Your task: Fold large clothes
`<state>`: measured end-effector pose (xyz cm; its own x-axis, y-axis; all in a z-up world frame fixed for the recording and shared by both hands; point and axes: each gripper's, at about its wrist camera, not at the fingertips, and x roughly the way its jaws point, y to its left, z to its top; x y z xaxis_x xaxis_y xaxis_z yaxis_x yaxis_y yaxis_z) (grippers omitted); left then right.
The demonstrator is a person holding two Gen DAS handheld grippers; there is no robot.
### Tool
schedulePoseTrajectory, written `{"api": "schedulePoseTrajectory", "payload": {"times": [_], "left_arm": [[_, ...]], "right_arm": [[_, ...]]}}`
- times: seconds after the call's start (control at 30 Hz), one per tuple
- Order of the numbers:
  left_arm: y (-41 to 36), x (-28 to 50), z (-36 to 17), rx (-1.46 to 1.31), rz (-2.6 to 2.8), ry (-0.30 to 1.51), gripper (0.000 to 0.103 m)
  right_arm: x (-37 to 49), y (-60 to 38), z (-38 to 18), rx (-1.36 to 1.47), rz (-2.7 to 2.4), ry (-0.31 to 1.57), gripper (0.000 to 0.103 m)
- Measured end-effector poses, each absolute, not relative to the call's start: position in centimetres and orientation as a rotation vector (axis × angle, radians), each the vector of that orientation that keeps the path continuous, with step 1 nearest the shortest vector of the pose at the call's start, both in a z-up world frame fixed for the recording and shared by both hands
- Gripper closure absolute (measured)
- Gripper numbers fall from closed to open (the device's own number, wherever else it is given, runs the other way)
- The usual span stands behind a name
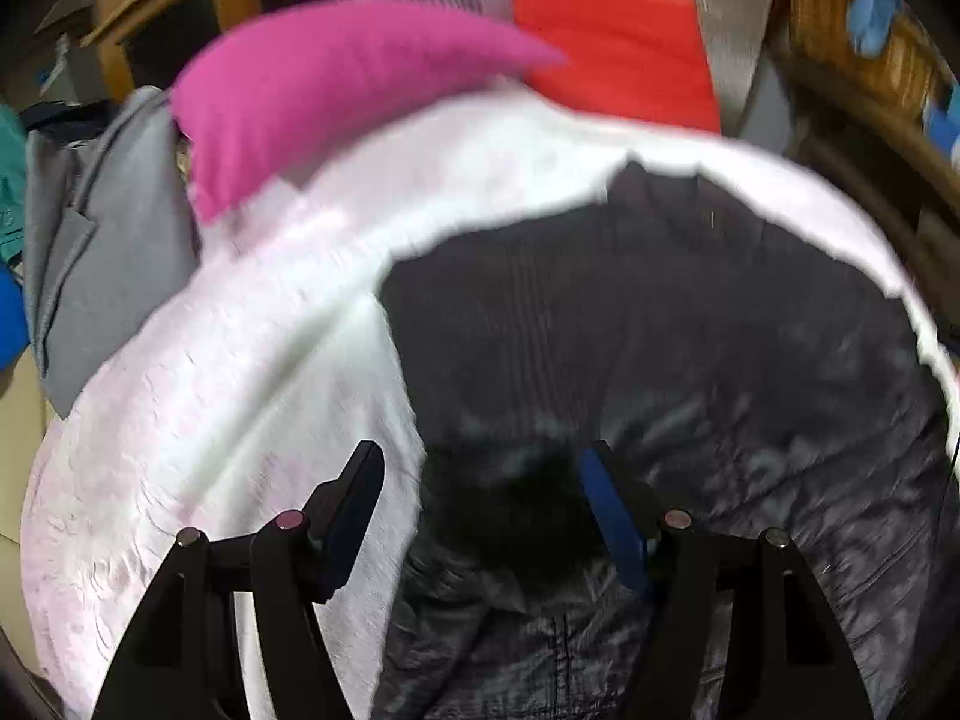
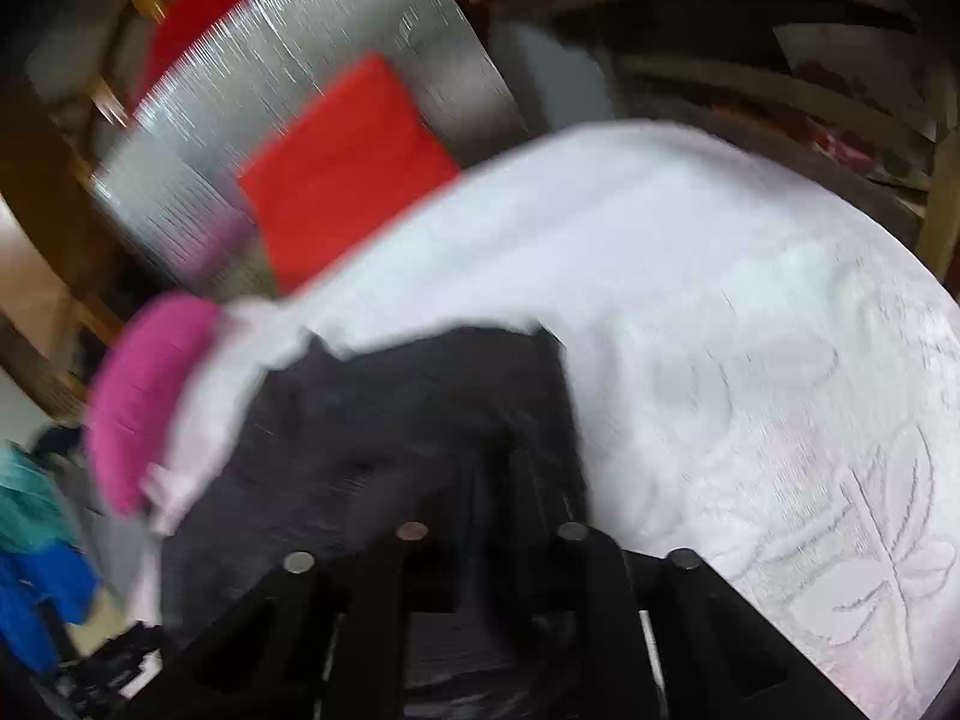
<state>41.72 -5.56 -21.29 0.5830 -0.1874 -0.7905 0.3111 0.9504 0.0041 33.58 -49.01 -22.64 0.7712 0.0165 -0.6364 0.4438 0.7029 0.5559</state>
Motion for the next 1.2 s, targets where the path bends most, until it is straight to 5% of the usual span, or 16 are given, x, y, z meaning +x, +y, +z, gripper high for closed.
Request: {"api": "schedulePoseTrajectory", "payload": {"times": [0.03,0.07,0.3,0.33,0.37,0.57,0.9,1.0,1.2], "left_arm": [[-5.0,41.7,-20.7,0.128,-0.286,0.882,0.033],[-4.7,41.7,-20.6,0.112,-0.277,0.868,0.032],[-3.2,43.6,-23.2,0.071,-0.182,0.972,0.029],[-3.3,43.8,-23.8,0.065,-0.187,0.991,0.029],[-3.3,43.8,-24.2,0.06,-0.199,1.004,0.029],[-4.7,43.2,-24.7,0.111,-0.193,1.026,0.029],[-5.4,42.9,-24.5,0.189,-0.179,1.003,0.029],[-5.5,42.1,-23.3,0.214,-0.167,0.953,0.029],[-6.3,39.1,-20.1,0.221,-0.2,0.806,0.029]], "right_arm": [[33.2,-49.0,-22.5,0.778,-0.256,0.65,0.036],[33.0,-49.0,-22.6,0.783,-0.247,0.64,0.013],[35.2,-48.0,-26.3,0.742,-0.232,0.813,0.015],[35.6,-47.7,-27.1,0.748,-0.218,0.841,0.022],[36.0,-47.4,-27.6,0.749,-0.198,0.861,0.044],[35.5,-45.0,-24.5,0.544,-0.284,0.795,0.071],[35.2,-47.0,-25.9,0.648,-0.276,0.849,0.067],[33.9,-47.7,-25.4,0.685,-0.27,0.837,0.044],[31.3,-46.6,-21.8,0.642,-0.269,0.645,0.044]]}}
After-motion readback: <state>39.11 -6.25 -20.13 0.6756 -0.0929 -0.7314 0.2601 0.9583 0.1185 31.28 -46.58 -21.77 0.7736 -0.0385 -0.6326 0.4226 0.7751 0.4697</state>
